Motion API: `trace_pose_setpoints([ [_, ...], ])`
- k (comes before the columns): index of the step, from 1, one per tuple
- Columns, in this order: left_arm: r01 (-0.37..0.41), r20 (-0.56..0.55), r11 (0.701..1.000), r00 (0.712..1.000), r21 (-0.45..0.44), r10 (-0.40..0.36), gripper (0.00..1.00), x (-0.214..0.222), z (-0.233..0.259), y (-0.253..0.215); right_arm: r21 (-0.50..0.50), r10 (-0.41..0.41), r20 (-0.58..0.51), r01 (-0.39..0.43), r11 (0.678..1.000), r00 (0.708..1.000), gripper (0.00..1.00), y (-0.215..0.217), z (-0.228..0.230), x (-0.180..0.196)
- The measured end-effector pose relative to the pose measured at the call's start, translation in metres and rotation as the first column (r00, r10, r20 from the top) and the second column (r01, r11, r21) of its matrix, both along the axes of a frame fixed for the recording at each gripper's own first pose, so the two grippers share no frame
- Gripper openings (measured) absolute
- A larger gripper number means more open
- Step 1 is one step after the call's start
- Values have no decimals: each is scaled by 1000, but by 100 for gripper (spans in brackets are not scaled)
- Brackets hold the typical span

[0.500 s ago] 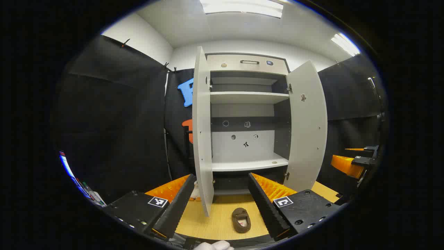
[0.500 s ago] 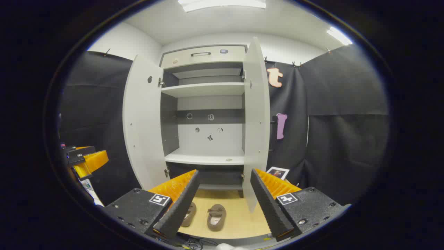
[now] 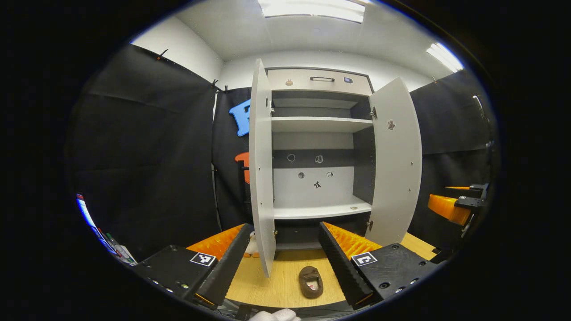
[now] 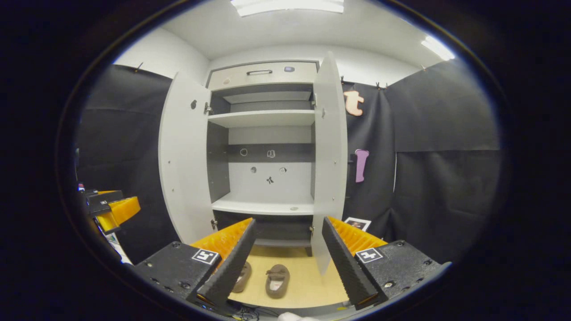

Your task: Grab one shoe with the right hand and put it into the shoe cabinet, grab the other shoe with the left hand and put it into the shoe cabinet; then close the right door with the right hand and the left door with the left hand.

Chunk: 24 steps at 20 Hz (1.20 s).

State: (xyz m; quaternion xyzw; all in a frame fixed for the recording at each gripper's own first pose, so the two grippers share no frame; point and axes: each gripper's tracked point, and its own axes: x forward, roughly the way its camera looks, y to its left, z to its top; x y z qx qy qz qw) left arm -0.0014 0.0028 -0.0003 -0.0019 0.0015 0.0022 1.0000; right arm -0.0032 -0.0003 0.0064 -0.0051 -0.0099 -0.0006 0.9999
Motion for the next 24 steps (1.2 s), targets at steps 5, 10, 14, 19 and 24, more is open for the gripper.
trace_pose_setpoints([
  [5, 0, -1, 1000, 1000, 4, 0, 95, 0, 0, 1, -8, 6, 1, -6, 1000, 1000, 97, 1, 1, 0],
  [10, 2, -3, 1000, 1000, 5, -2, 95, 0, -1, 2, -13, 16, -9, -16, 1000, 1000, 96, 7, -4, 1],
  [14, 4, -7, 1000, 1000, 0, -4, 94, 0, -3, 3, -29, 26, -59, -27, 999, 998, 97, 13, -26, 11],
  [19, -13, -29, 1000, 999, 9, 14, 95, -1, -10, 10, -36, 63, -206, -72, 997, 977, 97, 27, -93, 32],
  [24, -50, -60, 999, 997, 15, 51, 95, 1, -19, 17, -14, 103, -395, -118, 993, 913, 97, 43, -190, 65],
])
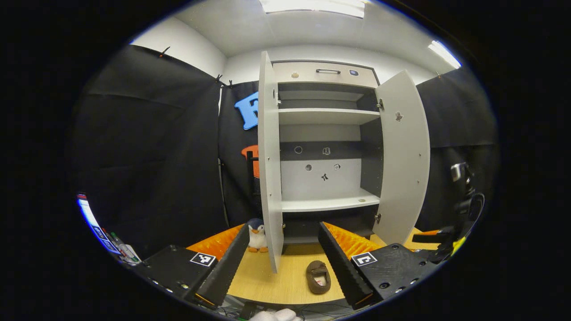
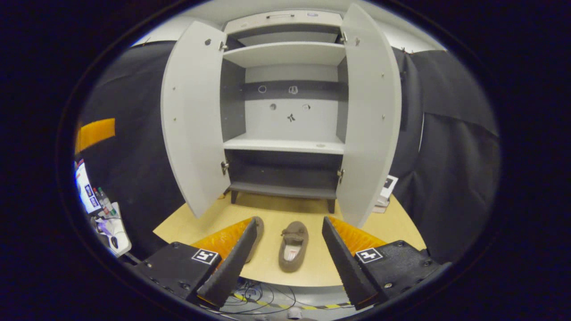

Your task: Grab one shoe with the right hand and put it into the shoe cabinet, grab the other shoe with the left hand and put it into the shoe cabinet; then close the right door with the right hand and the left door with the left hand.

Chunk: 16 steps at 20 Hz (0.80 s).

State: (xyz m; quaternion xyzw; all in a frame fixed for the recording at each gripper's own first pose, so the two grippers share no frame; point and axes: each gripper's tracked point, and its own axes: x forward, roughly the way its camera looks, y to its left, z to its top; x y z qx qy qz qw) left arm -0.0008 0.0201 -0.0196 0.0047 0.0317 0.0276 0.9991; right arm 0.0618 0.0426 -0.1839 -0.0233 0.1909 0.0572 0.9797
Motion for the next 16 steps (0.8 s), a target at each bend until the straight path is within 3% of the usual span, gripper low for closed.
trace_pose_setpoints([
  [8, -69, -36, 997, 997, 25, 70, 95, 13, -4, 4, 30, 19, -249, -12, 999, 968, 95, 10, -142, 60],
  [12, -87, -40, 995, 995, 43, 89, 94, 21, -5, -1, 41, 27, -312, -15, 999, 950, 92, 14, -182, 92],
  [13, -93, -39, 994, 995, 47, 95, 91, 24, -3, -2, 45, 31, -317, -18, 999, 948, 86, 15, -190, 102],
  [14, -101, -40, 994, 994, 49, 103, 95, 26, -3, -2, 44, 32, -326, -19, 999, 945, 91, 17, -198, 111],
  [16, -117, -48, 992, 992, 49, 120, 96, 33, -4, -2, 47, 33, -360, -18, 999, 932, 90, 20, -216, 125],
])
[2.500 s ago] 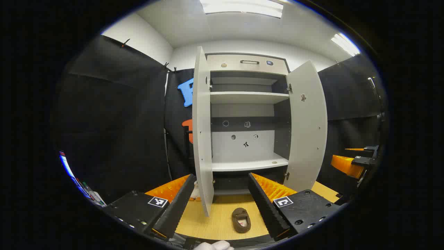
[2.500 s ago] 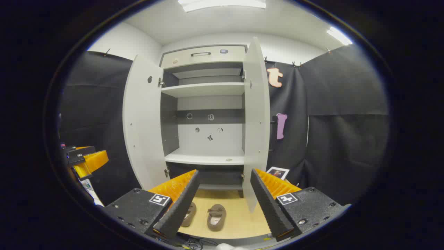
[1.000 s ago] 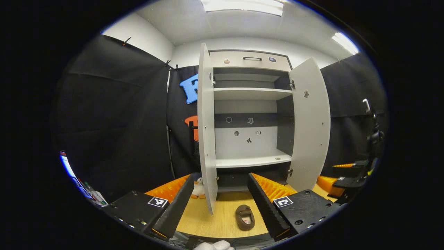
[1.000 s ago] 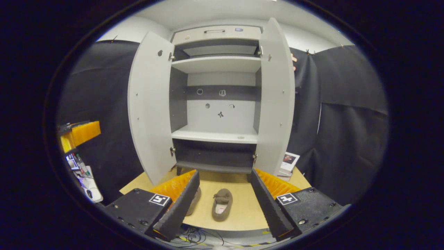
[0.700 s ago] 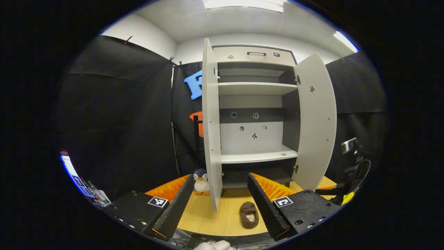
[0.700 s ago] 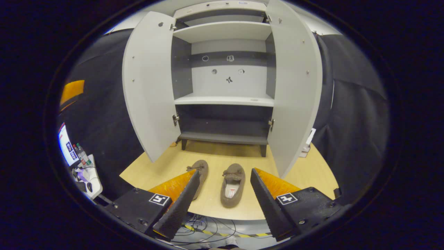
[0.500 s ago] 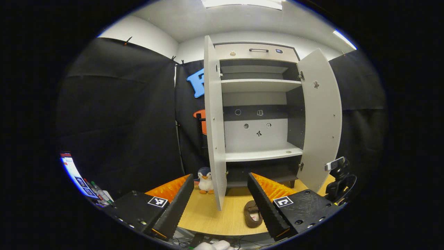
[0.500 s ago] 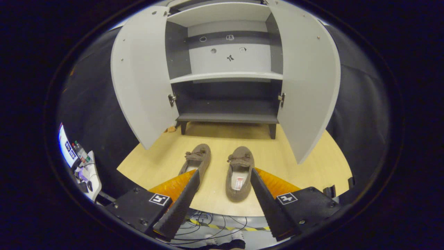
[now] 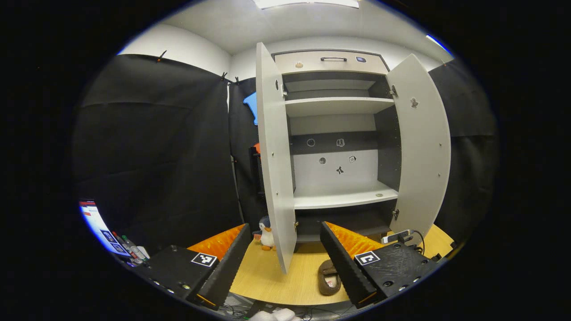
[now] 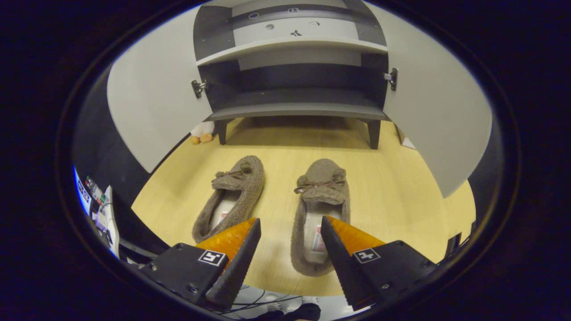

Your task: Grab one shoe with the right hand and put it into the shoe cabinet, grab the other shoe with the left hand and put it into the shoe cabinet; then close the right door with the right hand and the left door with the left hand.

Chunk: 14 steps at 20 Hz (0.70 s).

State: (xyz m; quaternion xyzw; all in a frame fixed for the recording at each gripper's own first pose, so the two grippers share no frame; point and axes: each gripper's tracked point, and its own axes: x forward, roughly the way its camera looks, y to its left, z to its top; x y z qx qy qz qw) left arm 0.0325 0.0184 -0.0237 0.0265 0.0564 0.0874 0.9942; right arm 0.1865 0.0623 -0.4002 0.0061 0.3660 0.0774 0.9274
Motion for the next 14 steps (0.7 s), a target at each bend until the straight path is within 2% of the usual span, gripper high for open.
trace_pose_setpoints([
  [5, -47, 4, 999, 999, -1, 47, 96, 14, 0, 4, 11, 2, -29, -2, 1000, 1000, 84, 6, -27, 40],
  [6, -51, 2, 999, 999, -3, 51, 96, 17, -1, 5, 17, -2, -37, 3, 1000, 999, 81, 7, -31, 47],
  [7, -58, -5, 998, 998, -4, 58, 96, 16, -5, 4, 25, -11, -40, 12, 1000, 999, 72, 7, -34, 56],
  [8, -63, -7, 998, 998, -5, 62, 96, 16, -6, 5, 32, -15, -39, 17, 999, 999, 79, 8, -37, 62],
  [11, -75, -20, 997, 997, -9, 75, 96, 21, -8, 6, 35, -40, -36, 42, 999, 999, 75, 7, -42, 79],
  [12, -77, -22, 997, 997, -9, 77, 96, 24, -8, 7, 33, -46, -28, 47, 998, 999, 69, 7, -43, 82],
  [13, -79, -24, 997, 997, -9, 79, 96, 26, -9, 7, 26, -44, -14, 45, 999, 999, 58, 6, -41, 87],
  [14, -81, -29, 997, 996, -9, 81, 96, 26, -10, 7, 10, -54, -5, 54, 999, 999, 60, 1, -44, 90],
])
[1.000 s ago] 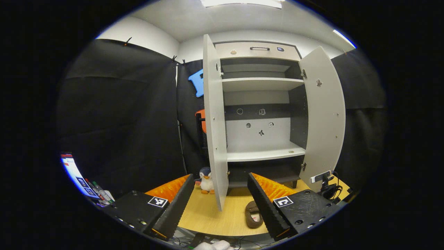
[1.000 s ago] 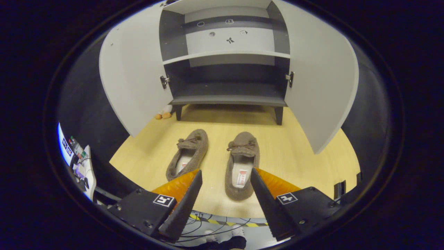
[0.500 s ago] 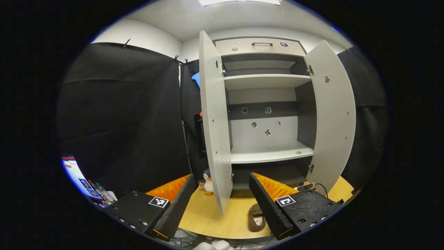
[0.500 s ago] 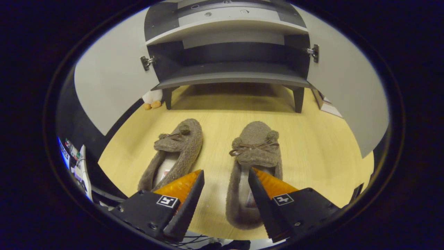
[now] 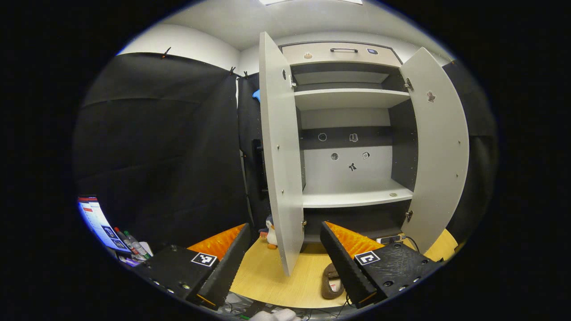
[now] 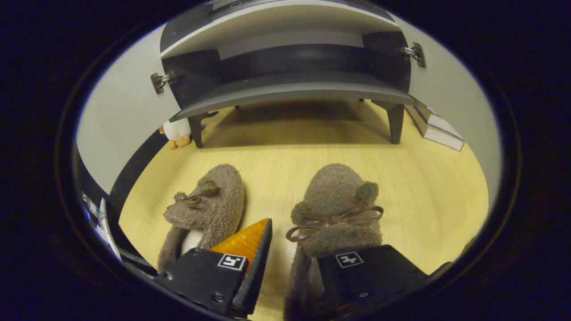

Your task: Grab one shoe with the right hand and put it into the shoe cabinet, grab the other shoe with the left hand and put it into the shoe cabinet; then close the right door with the right hand and the left door with the left hand.

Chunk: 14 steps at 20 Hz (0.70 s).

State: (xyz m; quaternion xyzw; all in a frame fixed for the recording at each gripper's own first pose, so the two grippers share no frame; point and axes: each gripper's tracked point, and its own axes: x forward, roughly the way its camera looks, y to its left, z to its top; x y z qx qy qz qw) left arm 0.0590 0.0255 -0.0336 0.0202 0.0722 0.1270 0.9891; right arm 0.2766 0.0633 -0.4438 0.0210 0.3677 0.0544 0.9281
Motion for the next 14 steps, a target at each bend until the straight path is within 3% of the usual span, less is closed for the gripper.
trace_pose_setpoints([
  [1, 2, -5, 1000, 1000, -1, -2, 96, 0, -1, -1, -22, -29, 7, 29, 999, 1000, 50, -8, 1, 3],
  [3, 4, -5, 1000, 1000, 3, -4, 96, -1, 0, -2, -14, -31, 1, 31, 999, 1000, 14, -8, 1, 8],
  [8, 16, 12, 1000, 1000, -3, -15, 96, -5, 5, -3, -14, 14, 3, -14, 1000, 1000, 6, -7, 15, 0],
  [14, 47, 33, 999, 998, -16, -47, 96, -9, 7, -5, -20, 66, 124, -64, 998, 990, 6, -1, 100, -7],
])
